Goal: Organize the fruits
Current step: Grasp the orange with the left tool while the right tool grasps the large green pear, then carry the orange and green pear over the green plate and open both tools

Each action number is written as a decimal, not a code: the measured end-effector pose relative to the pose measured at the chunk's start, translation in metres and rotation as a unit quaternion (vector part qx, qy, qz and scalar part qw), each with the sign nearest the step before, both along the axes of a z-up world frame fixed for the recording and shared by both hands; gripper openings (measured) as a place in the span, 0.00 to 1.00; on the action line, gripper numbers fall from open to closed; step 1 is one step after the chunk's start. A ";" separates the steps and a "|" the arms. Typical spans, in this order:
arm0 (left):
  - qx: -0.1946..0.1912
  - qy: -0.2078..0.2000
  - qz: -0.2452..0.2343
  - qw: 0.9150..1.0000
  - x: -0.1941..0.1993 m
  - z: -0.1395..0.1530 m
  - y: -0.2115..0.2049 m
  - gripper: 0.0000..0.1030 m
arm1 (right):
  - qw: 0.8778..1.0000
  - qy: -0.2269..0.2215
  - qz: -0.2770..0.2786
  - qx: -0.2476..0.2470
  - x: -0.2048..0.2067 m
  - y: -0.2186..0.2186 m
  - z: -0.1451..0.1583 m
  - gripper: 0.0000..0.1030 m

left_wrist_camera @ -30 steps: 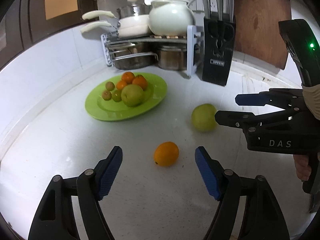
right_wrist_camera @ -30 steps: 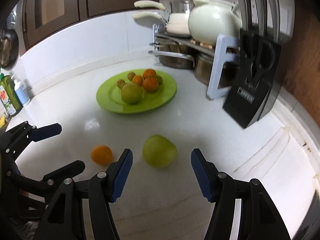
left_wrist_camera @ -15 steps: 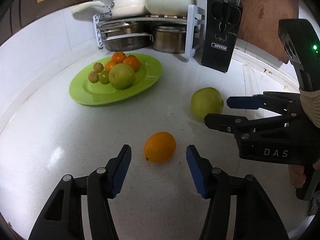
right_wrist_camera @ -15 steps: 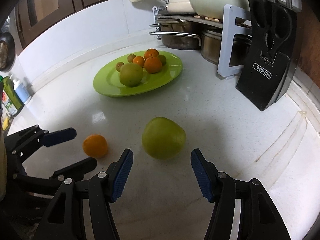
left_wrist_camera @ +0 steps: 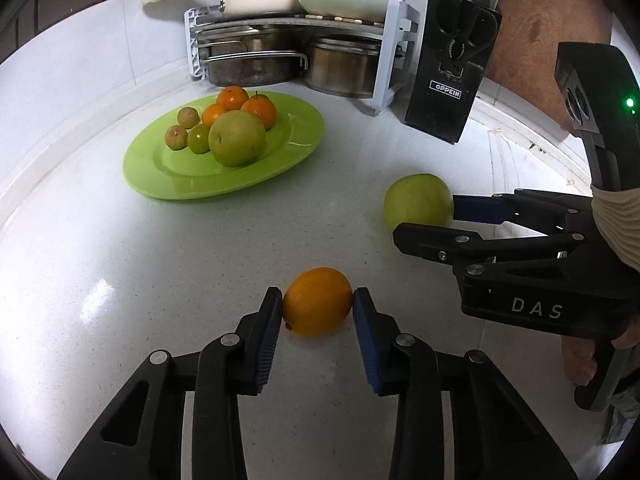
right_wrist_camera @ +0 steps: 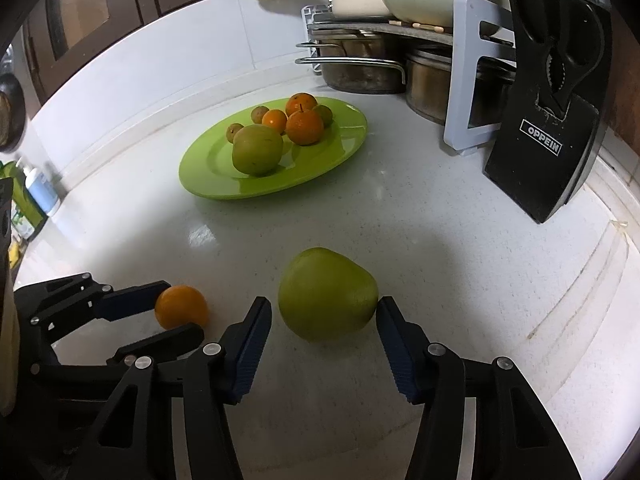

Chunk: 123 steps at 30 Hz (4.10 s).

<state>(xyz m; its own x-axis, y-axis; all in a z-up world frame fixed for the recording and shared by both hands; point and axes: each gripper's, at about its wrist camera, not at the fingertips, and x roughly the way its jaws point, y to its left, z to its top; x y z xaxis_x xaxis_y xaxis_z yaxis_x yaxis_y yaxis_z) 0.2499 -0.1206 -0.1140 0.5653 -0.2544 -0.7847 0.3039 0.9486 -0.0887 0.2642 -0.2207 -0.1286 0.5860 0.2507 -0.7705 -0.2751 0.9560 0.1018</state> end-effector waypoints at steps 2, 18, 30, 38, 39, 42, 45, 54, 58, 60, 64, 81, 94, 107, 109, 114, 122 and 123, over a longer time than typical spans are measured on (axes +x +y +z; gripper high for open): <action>-0.001 0.000 -0.001 1.000 0.001 0.000 0.000 0.35 | 1.000 0.001 0.000 -0.001 0.001 0.000 -0.001 0.52; -0.009 -0.023 0.011 1.000 0.011 0.015 0.005 0.35 | 1.000 0.000 -0.002 0.001 0.004 0.000 -0.004 0.49; -0.014 -0.037 0.013 0.999 0.005 0.027 0.010 0.35 | 1.000 -0.012 -0.011 0.010 -0.006 -0.003 0.008 0.49; -0.023 -0.059 0.015 0.998 -0.007 0.044 0.019 0.35 | 0.999 -0.030 -0.015 0.013 -0.019 0.002 0.029 0.49; -0.024 -0.061 0.014 0.998 -0.009 0.047 0.020 0.35 | 0.999 -0.033 -0.017 0.012 -0.021 0.004 0.033 0.49; -0.024 -0.071 0.013 0.997 -0.014 0.055 0.026 0.35 | 0.999 -0.044 -0.021 0.013 -0.026 0.007 0.042 0.49; -0.023 -0.076 0.013 0.997 -0.018 0.062 0.031 0.35 | 0.998 -0.054 -0.026 0.015 -0.031 0.012 0.051 0.49; -0.031 -0.093 0.013 0.995 -0.023 0.086 0.051 0.35 | 0.996 -0.084 -0.026 0.012 -0.037 0.027 0.076 0.49; -0.030 -0.103 0.018 0.994 -0.021 0.099 0.062 0.35 | 0.995 -0.099 -0.020 0.011 -0.038 0.036 0.087 0.49; -0.028 -0.111 0.022 0.993 -0.021 0.104 0.066 0.35 | 0.994 -0.106 -0.018 0.011 -0.038 0.040 0.091 0.49; -0.026 -0.123 0.026 0.992 -0.017 0.113 0.074 0.35 | 0.993 -0.116 -0.015 0.016 -0.034 0.046 0.101 0.49; -0.022 -0.147 0.027 0.989 0.029 0.131 0.087 0.35 | 0.992 -0.126 -0.018 0.020 0.015 0.061 0.123 0.49; -0.012 -0.119 0.035 0.992 0.098 0.117 0.105 0.35 | 0.995 -0.099 -0.012 0.015 0.091 0.079 0.111 0.49; -0.006 -0.065 0.027 0.998 0.168 0.075 0.113 0.35 | 0.998 -0.055 -0.008 0.001 0.154 0.090 0.076 0.49; -0.005 -0.059 0.023 0.998 0.177 0.069 0.114 0.35 | 0.999 -0.050 -0.009 0.000 0.163 0.092 0.072 0.49; -0.001 -0.045 0.010 0.999 0.197 0.057 0.112 0.35 | 0.999 -0.037 -0.011 0.000 0.180 0.093 0.062 0.49; 0.004 -0.023 -0.007 1.000 0.219 0.039 0.106 0.35 | 1.000 -0.024 -0.012 -0.005 0.193 0.093 0.049 0.49; 0.003 -0.020 -0.008 1.000 0.221 0.037 0.106 0.35 | 1.000 -0.023 -0.013 -0.005 0.195 0.093 0.048 0.49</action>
